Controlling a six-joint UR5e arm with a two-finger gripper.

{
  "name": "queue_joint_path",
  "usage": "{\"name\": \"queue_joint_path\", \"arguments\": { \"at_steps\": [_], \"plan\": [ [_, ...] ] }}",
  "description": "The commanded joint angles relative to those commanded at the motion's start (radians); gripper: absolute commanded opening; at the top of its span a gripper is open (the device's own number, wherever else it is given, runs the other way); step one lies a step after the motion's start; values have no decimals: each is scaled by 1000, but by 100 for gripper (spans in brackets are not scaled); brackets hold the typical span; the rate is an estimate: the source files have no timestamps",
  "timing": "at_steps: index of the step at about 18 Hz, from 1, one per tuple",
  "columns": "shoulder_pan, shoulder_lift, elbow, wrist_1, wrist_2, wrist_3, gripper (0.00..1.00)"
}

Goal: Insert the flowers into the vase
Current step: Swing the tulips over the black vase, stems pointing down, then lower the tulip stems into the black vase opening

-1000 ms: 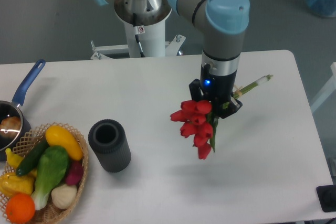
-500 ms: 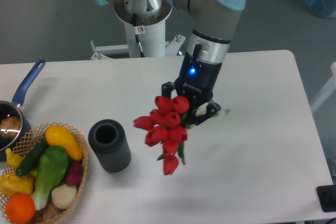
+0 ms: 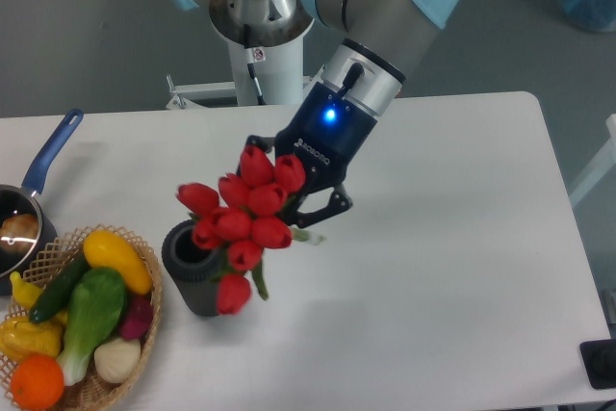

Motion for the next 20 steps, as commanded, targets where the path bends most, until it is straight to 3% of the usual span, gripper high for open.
{"name": "queue_joint_path", "arguments": {
  "at_steps": [3, 8, 15, 20],
  "plan": [
    [5, 17, -38, 11, -26, 8, 15],
    [-1, 9, -32, 41, -155, 12, 15],
    [-20, 0, -22, 46, -166, 15, 15],
    [-61, -40, -14, 48, -166, 31, 14]
  ]
}}
